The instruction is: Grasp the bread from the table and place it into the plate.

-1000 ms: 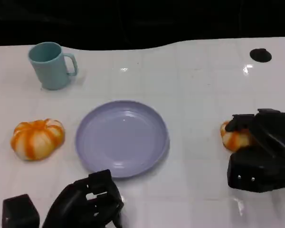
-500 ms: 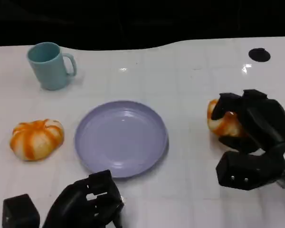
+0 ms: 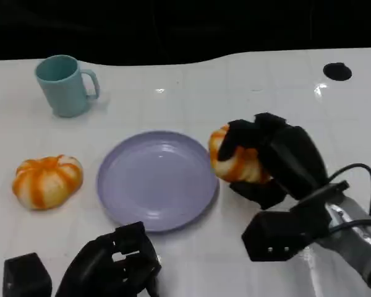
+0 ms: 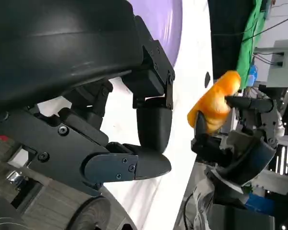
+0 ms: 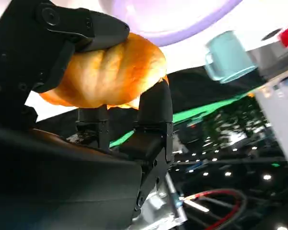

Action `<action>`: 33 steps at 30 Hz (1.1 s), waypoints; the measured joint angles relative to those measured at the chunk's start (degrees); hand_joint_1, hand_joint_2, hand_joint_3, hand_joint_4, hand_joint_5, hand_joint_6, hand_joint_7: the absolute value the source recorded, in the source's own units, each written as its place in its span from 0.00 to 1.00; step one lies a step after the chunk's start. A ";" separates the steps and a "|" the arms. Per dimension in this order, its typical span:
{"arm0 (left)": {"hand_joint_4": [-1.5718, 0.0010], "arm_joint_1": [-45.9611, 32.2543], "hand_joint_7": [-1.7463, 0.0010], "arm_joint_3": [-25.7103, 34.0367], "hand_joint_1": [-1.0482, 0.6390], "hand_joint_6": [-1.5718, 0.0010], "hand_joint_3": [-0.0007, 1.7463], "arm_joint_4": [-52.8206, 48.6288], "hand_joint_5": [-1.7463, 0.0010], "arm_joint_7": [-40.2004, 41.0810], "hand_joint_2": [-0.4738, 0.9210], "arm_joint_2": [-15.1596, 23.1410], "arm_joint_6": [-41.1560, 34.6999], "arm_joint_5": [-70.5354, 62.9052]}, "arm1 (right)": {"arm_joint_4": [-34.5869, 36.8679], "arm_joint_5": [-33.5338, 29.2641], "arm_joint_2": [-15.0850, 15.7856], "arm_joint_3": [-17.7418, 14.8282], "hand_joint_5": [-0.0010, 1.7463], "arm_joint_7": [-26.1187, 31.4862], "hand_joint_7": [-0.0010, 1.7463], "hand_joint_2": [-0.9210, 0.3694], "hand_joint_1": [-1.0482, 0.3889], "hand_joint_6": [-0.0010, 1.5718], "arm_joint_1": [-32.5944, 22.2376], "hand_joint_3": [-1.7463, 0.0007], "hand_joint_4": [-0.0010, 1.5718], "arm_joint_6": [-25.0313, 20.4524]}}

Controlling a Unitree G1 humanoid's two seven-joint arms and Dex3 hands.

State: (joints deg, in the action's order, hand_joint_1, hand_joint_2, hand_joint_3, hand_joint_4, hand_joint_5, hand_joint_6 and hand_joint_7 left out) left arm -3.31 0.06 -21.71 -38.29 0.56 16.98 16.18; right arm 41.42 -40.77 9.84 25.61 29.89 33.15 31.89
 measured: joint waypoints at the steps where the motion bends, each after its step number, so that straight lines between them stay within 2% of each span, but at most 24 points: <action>1: 0.50 -0.01 0.19 -0.01 0.28 0.52 0.36 0.00 0.00 0.00 0.83 -0.03 0.04 0.00 | 0.15 -0.04 -0.73 0.16 1.00 -0.21 0.97 0.53 0.68 0.50 0.59 0.22 0.63 -0.01; 10: 0.50 -0.41 0.19 -0.02 0.27 0.52 0.36 0.05 0.00 -0.05 0.84 0.06 0.44 0.05 | 5.21 -1.24 -6.67 2.47 1.00 -0.42 1.00 0.52 0.64 0.49 5.27 0.19 0.64 0.04; 16: 0.50 -0.81 0.18 -0.12 0.27 0.52 0.36 0.50 0.00 -0.04 0.83 0.16 0.24 0.03 | 8.73 -1.12 -10.39 3.59 1.00 -1.69 1.00 0.48 0.63 0.46 7.60 0.25 0.61 -1.24; 18: 0.50 -0.96 0.18 -0.15 0.27 0.52 0.37 0.79 0.00 -0.03 0.83 0.16 0.23 0.01 | 9.61 -0.67 -11.21 3.83 1.00 -2.70 0.89 0.44 0.63 0.48 7.89 0.28 0.57 -1.24; 19: 0.50 -1.01 0.18 -0.21 0.27 0.52 0.37 0.94 0.00 -0.02 0.83 0.15 0.22 0.00 | 10.09 -0.63 -11.34 4.00 0.97 -3.05 0.80 0.42 0.62 0.49 7.93 0.33 0.55 -1.22; 20: 0.51 -1.02 0.18 -0.29 0.27 0.53 0.37 1.10 0.00 -0.02 0.83 0.14 0.22 -0.02 | 10.59 -0.64 -11.57 4.23 0.87 -3.38 0.66 0.36 0.60 0.50 7.94 0.43 0.52 -1.22; 23: 0.51 -1.04 0.18 -0.37 0.27 0.53 0.37 1.17 0.00 -0.02 0.83 0.13 0.06 -0.02 | 10.93 -0.75 -11.41 4.51 0.65 -4.39 0.38 0.23 0.57 0.47 7.97 0.66 0.45 -1.23; 26: 0.50 -1.04 0.18 -0.43 0.27 0.53 0.36 1.17 0.00 -0.02 0.83 0.12 -0.05 0.00 | 10.92 -0.76 -10.61 4.60 0.55 -6.69 0.26 0.19 0.56 0.42 8.04 0.73 0.36 -1.25; 29: 0.50 -1.04 0.18 -0.44 0.27 0.52 0.36 1.17 0.00 -0.02 0.83 0.11 -0.05 -0.02 | 10.80 -0.84 -9.65 4.71 0.34 -7.95 0.14 0.18 0.52 0.35 8.04 0.74 0.28 -1.25; 32: 0.50 -1.04 0.18 -0.44 0.27 0.52 0.36 1.11 0.00 -0.01 0.84 0.07 0.01 -0.04 | 9.67 -1.03 -8.78 5.15 0.20 -10.37 0.04 0.09 0.47 0.30 8.01 0.85 0.21 -1.49; 33: 0.50 -1.05 0.17 -0.46 0.26 0.52 0.37 1.11 0.00 -0.01 0.84 0.04 0.05 -0.05 | 8.77 -0.97 -8.48 5.27 0.19 -11.94 0.03 0.06 0.46 0.29 7.96 0.89 0.19 -1.78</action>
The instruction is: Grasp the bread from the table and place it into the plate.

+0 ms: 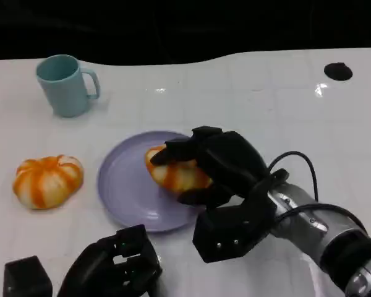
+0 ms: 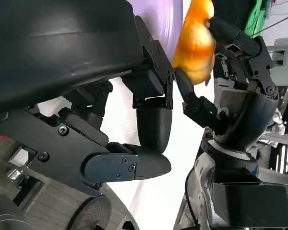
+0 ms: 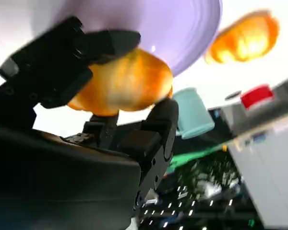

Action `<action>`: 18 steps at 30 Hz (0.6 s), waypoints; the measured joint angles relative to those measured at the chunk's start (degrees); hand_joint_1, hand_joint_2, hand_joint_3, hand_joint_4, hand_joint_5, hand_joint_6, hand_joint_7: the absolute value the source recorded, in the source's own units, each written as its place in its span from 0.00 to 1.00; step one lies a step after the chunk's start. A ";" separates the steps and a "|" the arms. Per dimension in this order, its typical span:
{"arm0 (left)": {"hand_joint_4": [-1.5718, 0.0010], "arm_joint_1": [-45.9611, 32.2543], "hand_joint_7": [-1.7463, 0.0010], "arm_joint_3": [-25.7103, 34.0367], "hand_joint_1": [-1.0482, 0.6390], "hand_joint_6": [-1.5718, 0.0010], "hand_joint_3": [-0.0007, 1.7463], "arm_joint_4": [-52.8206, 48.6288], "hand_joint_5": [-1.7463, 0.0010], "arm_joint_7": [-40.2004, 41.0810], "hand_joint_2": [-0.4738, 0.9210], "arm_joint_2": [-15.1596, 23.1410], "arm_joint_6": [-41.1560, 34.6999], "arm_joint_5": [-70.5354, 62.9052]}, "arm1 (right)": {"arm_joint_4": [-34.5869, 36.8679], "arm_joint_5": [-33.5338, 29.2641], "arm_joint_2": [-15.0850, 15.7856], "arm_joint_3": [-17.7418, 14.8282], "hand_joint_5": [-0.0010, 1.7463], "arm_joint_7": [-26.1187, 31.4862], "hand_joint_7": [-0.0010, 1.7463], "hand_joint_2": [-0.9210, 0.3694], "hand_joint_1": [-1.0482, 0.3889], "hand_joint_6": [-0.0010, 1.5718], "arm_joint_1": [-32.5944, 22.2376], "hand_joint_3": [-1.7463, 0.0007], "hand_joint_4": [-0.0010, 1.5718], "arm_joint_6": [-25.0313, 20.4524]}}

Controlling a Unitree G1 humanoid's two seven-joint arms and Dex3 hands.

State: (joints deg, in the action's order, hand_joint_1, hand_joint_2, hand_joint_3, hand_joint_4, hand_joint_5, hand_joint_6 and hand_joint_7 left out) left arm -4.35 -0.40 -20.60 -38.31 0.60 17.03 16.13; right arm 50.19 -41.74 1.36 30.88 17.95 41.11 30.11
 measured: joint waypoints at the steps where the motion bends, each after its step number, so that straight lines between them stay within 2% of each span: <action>1: 0.50 0.00 0.17 -0.03 0.26 0.52 0.36 0.00 0.00 0.00 0.84 -0.02 0.04 0.00 | -1.09 0.18 0.30 0.04 0.19 -1.92 0.02 0.04 0.45 0.28 -0.07 0.92 0.18 -0.45; 5: 0.50 -0.50 0.17 -0.36 0.26 0.52 0.37 0.21 0.00 0.29 0.83 -0.15 0.22 -0.21 | -6.28 0.71 1.02 0.06 0.20 -7.29 0.00 0.01 0.41 0.25 -1.01 0.97 0.13 -2.76; 9: 0.49 -1.16 0.17 -0.66 0.28 0.52 0.38 0.61 0.00 0.59 0.82 -0.23 0.50 -0.27 | -10.60 0.87 1.47 0.06 0.21 -10.37 0.00 0.00 0.38 0.22 -2.95 0.97 0.09 -4.69; 18: 0.50 -1.16 0.17 -0.64 0.26 0.53 0.40 1.26 0.00 0.68 0.81 -0.14 -0.27 -0.04 | -15.56 0.88 2.70 0.05 0.29 -12.45 0.01 0.00 0.37 0.21 -4.97 0.93 0.06 -6.48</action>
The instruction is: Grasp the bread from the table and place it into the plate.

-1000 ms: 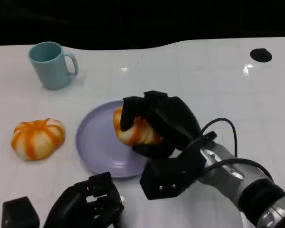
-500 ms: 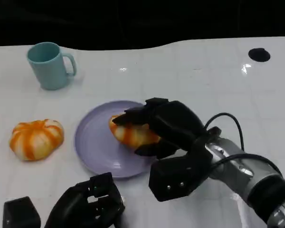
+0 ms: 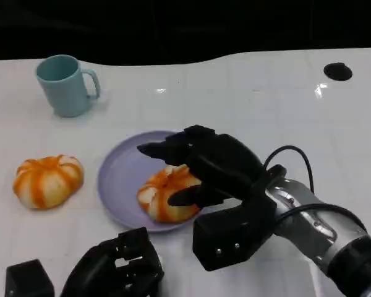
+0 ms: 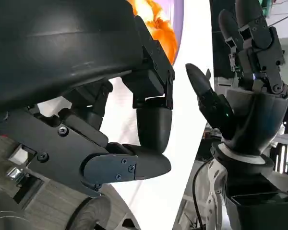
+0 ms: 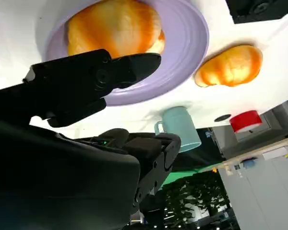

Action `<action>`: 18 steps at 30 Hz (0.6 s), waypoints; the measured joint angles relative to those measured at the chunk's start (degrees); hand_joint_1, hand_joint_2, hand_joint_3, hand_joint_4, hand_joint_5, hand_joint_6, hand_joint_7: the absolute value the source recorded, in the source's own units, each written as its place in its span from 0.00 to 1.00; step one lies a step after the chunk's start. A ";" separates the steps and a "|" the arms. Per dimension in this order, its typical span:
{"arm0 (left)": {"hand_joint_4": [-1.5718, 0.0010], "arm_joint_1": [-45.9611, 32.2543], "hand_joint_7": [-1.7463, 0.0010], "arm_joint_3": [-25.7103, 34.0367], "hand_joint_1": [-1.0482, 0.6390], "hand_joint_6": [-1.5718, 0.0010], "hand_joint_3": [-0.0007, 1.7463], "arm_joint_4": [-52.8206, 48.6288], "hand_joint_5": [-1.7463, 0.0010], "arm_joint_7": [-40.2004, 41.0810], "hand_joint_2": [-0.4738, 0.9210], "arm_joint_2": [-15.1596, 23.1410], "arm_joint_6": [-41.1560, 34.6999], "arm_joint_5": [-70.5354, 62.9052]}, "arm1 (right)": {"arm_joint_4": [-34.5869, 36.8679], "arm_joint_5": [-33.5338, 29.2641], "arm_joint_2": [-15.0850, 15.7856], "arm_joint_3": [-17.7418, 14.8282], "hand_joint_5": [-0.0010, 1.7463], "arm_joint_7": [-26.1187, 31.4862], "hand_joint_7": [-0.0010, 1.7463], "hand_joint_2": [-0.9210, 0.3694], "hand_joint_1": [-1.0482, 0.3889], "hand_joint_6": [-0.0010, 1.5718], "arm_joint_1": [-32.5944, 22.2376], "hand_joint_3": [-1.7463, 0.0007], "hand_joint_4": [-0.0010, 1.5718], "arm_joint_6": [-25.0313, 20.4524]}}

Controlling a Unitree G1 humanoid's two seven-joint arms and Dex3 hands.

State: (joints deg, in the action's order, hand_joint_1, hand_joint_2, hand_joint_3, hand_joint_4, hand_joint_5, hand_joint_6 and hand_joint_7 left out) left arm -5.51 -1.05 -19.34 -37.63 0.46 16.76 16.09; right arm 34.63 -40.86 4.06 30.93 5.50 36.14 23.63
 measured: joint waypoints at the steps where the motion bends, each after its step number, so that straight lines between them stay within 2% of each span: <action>1: 0.50 0.01 0.17 0.03 0.26 0.53 0.40 0.00 0.00 0.00 0.81 0.04 0.00 0.00 | -0.83 0.04 0.33 -0.07 0.29 -0.23 0.01 0.00 0.37 0.21 -0.67 0.93 0.06 -0.06; 5: 0.50 0.12 0.16 0.13 0.26 0.53 0.39 -0.06 0.00 0.00 0.81 0.14 0.00 -0.01 | -4.23 0.40 1.53 -0.92 0.33 0.04 0.03 0.00 0.40 0.25 -3.57 0.93 0.11 0.49; 8: 0.50 0.20 0.16 0.18 0.27 0.53 0.39 -0.38 0.00 -0.01 0.81 0.16 0.01 0.00 | -6.19 1.20 3.39 -2.32 0.36 2.30 0.05 0.00 0.41 0.29 -6.05 0.93 0.15 3.07; 11: 0.50 0.21 0.16 0.16 0.28 0.53 0.39 -0.61 0.00 -0.01 0.81 0.13 -0.03 0.07 | -7.73 1.39 5.34 -3.71 0.39 4.03 0.08 0.00 0.43 0.37 -8.02 0.93 0.21 4.12; 13: 0.50 0.25 0.16 0.09 0.28 0.53 0.39 -0.61 0.00 0.00 0.81 0.11 -0.04 0.00 | -9.37 1.32 6.58 -4.51 0.43 5.13 0.11 0.02 0.48 0.43 -9.49 0.95 0.27 4.39; 18: 0.50 0.39 0.16 -0.17 0.27 0.53 0.40 -0.71 0.00 0.06 0.81 0.00 0.20 -0.15 | -12.30 1.34 9.89 -7.30 0.50 9.42 0.16 0.03 0.53 0.52 -13.81 0.96 0.35 7.99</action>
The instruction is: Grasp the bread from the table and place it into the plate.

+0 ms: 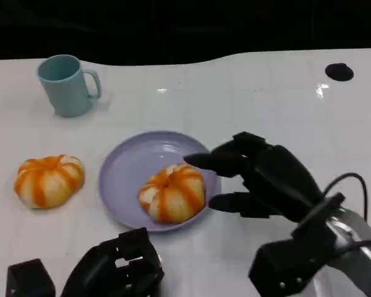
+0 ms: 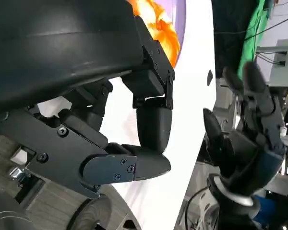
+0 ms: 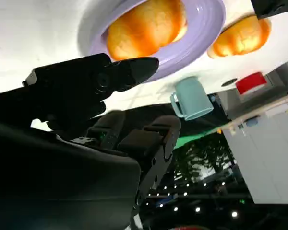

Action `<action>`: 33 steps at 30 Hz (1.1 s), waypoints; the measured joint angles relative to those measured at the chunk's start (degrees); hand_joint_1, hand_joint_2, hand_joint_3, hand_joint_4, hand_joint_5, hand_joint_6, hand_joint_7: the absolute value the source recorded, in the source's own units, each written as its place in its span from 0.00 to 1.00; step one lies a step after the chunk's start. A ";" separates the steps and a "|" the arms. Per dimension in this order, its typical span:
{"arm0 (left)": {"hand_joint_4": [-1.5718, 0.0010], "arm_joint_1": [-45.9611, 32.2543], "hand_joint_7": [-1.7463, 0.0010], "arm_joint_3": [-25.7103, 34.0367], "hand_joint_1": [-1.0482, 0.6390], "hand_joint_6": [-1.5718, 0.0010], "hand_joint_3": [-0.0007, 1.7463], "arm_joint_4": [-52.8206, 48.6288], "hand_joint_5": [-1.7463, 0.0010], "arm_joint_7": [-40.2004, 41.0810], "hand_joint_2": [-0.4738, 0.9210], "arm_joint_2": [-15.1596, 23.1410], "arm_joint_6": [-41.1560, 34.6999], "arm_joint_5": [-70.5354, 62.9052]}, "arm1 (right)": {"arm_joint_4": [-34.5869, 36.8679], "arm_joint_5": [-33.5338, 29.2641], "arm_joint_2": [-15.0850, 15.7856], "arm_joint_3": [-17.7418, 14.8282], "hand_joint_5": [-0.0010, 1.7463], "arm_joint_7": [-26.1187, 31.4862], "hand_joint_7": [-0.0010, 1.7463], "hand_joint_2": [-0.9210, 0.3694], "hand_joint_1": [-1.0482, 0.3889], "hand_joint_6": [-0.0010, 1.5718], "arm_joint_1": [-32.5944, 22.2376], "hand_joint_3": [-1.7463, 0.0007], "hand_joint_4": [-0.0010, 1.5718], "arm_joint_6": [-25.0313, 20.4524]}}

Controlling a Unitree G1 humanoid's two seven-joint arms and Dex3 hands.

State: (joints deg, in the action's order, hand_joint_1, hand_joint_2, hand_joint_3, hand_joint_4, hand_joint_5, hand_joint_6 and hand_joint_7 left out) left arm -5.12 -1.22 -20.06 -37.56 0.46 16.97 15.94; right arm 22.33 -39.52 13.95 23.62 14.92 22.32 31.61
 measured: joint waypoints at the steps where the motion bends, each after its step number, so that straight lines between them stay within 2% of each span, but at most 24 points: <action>1: 0.50 0.01 0.16 -0.03 0.27 0.53 0.40 -0.01 0.00 0.05 0.81 -0.01 0.02 0.00 | -0.27 0.07 0.65 -0.64 0.53 0.82 0.17 0.03 0.55 0.55 -0.93 0.96 0.39 0.88; 3: 0.49 0.05 0.16 -0.11 0.26 0.52 0.39 -0.02 0.00 0.20 0.81 -0.06 0.02 0.02 | -0.89 0.16 2.17 -2.07 0.59 2.70 0.19 0.03 0.57 0.57 -2.88 0.95 0.41 3.09; 4: 0.50 0.05 0.17 -0.11 0.27 0.52 0.38 -0.03 0.00 0.21 0.82 -0.06 0.00 0.03 | -1.00 0.25 2.85 -2.85 0.72 3.55 0.31 0.09 0.60 0.55 -3.68 0.86 0.42 4.17; 6: 0.50 0.16 0.18 -0.16 0.27 0.52 0.36 -0.03 0.00 0.21 0.83 -0.15 -0.26 0.22 | -1.46 1.10 4.20 -4.40 0.82 4.36 0.46 0.34 0.63 0.52 -5.51 0.51 0.45 6.11; 7: 0.50 0.19 0.18 -0.16 0.27 0.52 0.36 -0.03 0.00 0.21 0.83 -0.20 -0.47 0.29 | -1.74 1.42 4.79 -5.22 0.87 4.71 0.53 0.40 0.64 0.51 -6.47 0.41 0.48 6.98; 10: 0.50 0.23 0.18 -0.15 0.28 0.52 0.34 -0.08 0.00 0.20 0.84 -0.29 -0.76 0.47 | -1.93 1.99 6.57 -7.22 0.92 5.79 0.64 0.39 0.65 0.54 -9.21 0.32 0.54 9.69; 13: 0.50 0.58 0.18 -0.12 0.28 0.52 0.34 -0.37 0.00 0.20 0.84 -0.35 -0.76 0.87 | -2.11 2.07 8.70 -8.88 0.93 6.25 0.73 0.38 0.64 0.54 -11.71 0.28 0.56 12.01; 19: 0.51 1.15 0.18 -0.22 0.28 0.53 0.33 -0.91 0.00 0.20 0.85 -0.37 -0.72 0.85 | -1.89 2.18 11.41 -10.55 0.95 6.94 0.79 0.42 0.63 0.54 -15.99 0.26 0.59 15.95; 24: 0.51 1.20 0.18 -0.26 0.29 0.53 0.33 -0.92 0.00 0.21 0.85 -0.36 -0.43 0.73 | -2.34 1.88 11.42 -12.05 1.00 8.58 0.83 0.44 0.60 0.53 -18.78 0.27 0.58 16.70; 29: 0.50 1.20 0.17 -0.25 0.28 0.53 0.33 -0.91 0.00 0.21 0.85 -0.33 -0.42 0.74 | -4.80 1.14 10.32 -12.42 1.00 9.16 0.86 0.47 0.61 0.52 -22.39 0.23 0.60 14.62; 33: 0.50 1.21 0.17 -0.23 0.28 0.53 0.34 -0.91 0.00 0.21 0.85 -0.21 -0.42 0.74 | -5.04 0.86 8.96 -12.42 1.00 9.89 0.87 0.49 0.61 0.51 -23.07 0.22 0.60 13.69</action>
State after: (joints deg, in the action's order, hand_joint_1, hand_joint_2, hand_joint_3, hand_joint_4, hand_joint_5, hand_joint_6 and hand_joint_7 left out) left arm -3.91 -1.45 -20.97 -37.35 0.25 16.55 16.67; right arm 17.29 -38.66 22.92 11.20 24.81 -0.74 45.31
